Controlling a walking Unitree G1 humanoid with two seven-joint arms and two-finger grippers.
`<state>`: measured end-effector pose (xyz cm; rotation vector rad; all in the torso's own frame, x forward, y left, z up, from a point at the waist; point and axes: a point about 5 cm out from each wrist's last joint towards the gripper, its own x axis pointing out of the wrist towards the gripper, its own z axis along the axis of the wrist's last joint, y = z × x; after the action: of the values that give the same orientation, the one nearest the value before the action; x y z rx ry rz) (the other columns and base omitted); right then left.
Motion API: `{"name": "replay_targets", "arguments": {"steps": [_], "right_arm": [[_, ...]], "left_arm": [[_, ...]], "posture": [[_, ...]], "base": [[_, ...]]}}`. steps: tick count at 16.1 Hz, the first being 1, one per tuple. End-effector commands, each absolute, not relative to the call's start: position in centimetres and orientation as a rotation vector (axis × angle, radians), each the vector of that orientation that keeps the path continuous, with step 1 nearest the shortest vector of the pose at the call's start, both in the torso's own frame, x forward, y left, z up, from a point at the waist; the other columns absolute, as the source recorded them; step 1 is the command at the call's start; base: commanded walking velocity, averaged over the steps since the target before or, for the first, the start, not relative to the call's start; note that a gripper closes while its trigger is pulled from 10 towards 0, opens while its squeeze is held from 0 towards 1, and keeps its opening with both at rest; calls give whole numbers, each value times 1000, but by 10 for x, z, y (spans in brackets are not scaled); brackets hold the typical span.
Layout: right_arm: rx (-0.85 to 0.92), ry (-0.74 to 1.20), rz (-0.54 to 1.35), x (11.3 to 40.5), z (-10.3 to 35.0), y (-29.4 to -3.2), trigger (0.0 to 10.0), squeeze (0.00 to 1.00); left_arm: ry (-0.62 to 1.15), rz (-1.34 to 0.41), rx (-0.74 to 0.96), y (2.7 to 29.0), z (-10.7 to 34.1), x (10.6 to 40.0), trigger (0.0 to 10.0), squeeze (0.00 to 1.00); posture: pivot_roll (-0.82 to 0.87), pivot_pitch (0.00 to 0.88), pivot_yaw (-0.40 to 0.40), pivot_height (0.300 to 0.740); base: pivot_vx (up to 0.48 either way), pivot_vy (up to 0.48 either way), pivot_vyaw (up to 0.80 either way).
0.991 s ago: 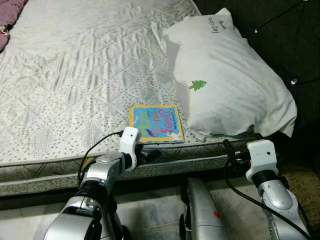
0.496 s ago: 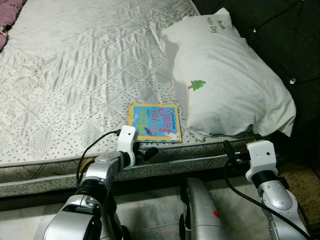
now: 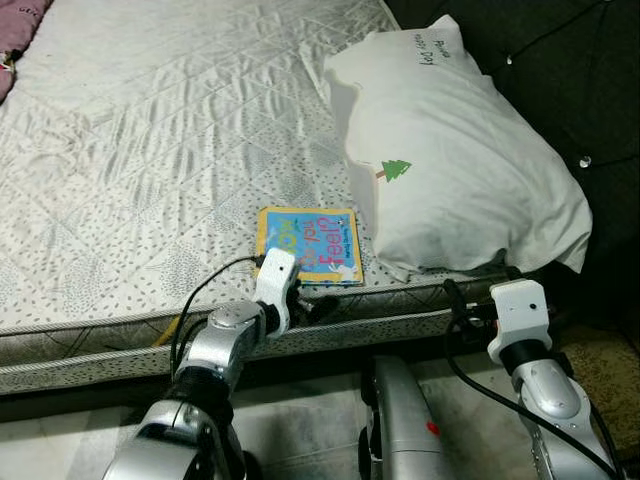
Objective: Clean up the room
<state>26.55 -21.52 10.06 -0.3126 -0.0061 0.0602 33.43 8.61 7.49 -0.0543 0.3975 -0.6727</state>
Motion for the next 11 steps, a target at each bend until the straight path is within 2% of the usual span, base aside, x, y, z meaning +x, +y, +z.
{"name": "replay_targets", "arguments": {"steps": [1,2,5,9,11], "right_arm": [[-312,3,63,265,97,-214,10000,0],[-311,1,65,266,97,-213,10000,0],[-308,0,72,267,96,-212,10000,0],[-322,-4,86,268,97,-213,10000,0],[-334,-1,76,268,98,-219,10000,0]], "left_arm": [[373,-665,-8,88,75,332,10000,0],[312,-612,40,94,78,331,10000,0],[192,-403,10,111,89,331,10000,0],[258,-200,-45,139,73,331,10000,0],[266,-166,-61,143,73,334,10000,0]], "posture": [[-187,181,8,549],[-184,178,8,549],[-178,173,8,549],[-176,165,6,549],[-183,163,10,549]], "base": [[0,0,0],[0,0,0],[0,0,0],[0,0,0],[0,0,0]]}}
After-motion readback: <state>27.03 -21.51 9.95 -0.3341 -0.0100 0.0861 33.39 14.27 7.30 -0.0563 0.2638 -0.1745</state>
